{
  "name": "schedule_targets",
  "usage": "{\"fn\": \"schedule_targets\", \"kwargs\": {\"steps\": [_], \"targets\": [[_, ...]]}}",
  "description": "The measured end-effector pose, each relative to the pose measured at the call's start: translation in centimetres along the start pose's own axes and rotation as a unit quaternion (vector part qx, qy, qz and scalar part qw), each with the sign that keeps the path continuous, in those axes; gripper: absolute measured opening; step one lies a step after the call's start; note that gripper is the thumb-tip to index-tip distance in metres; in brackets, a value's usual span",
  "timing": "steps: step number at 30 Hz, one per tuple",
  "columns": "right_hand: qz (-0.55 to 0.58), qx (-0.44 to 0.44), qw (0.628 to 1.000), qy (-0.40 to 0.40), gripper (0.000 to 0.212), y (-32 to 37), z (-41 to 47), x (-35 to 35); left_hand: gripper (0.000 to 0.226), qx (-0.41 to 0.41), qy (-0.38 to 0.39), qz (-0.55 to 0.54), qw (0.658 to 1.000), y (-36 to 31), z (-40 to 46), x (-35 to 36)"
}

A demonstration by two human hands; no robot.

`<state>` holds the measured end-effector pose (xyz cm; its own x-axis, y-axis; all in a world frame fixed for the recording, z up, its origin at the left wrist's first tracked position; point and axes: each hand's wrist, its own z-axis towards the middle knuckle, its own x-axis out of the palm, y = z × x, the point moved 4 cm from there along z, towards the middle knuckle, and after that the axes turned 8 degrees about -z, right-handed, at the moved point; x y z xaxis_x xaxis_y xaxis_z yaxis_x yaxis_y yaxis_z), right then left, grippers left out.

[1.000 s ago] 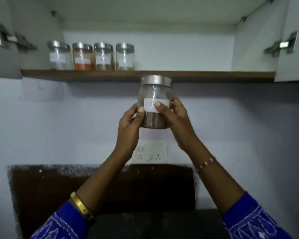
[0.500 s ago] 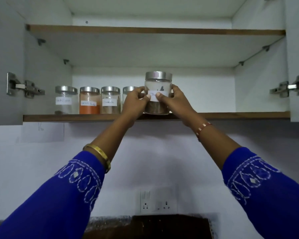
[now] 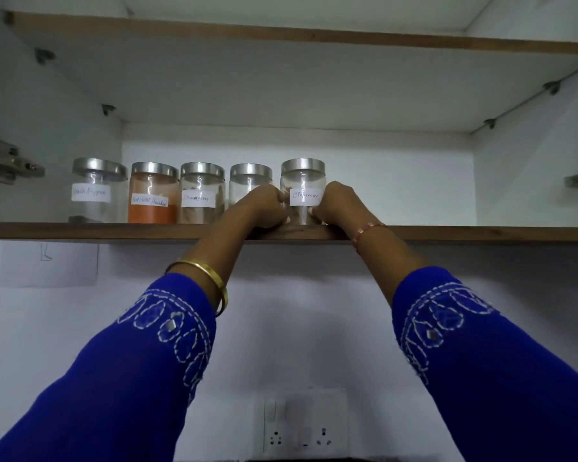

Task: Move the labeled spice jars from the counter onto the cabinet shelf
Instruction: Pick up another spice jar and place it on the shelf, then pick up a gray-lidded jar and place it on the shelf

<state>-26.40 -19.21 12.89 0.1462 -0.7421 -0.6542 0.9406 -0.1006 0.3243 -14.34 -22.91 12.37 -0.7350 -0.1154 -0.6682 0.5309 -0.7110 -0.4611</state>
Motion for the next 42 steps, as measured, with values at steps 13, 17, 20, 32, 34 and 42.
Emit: {"fn": "schedule_targets", "kwargs": {"steps": [13, 17, 20, 32, 34, 42], "targets": [[-0.006, -0.008, 1.0, 0.023, 0.004, 0.2, 0.2, 0.2, 0.009, -0.024, -0.032, 0.01, 0.999, 0.0, 1.0, 0.8], [0.026, -0.053, 0.996, -0.064, 0.029, 0.4, -2.1, -0.7, 0.032, 0.018, -0.196, 0.022, 0.98, -0.5, -1.8, 0.7], [0.016, -0.102, 0.993, -0.064, 0.036, 0.7, -4.5, -0.9, 0.036, 0.075, -0.277, 0.076, 0.955, -0.8, -5.2, 1.9], [0.086, -0.061, 0.994, -0.033, 0.049, -7.3, -24.4, 1.5, 0.035, 0.041, -0.176, -0.281, 0.943, -0.3, -21.9, 11.3], [0.104, -0.024, 0.994, -0.017, 0.05, -9.6, -28.6, 2.5, 0.036, 0.018, -0.128, -0.31, 0.942, -0.1, -25.4, 14.2], [0.177, 0.194, 0.963, 0.055, 0.047, -17.9, -43.2, 7.3, 0.037, -0.086, 0.01, -0.35, 0.933, 2.2, -34.9, 24.3]]}}
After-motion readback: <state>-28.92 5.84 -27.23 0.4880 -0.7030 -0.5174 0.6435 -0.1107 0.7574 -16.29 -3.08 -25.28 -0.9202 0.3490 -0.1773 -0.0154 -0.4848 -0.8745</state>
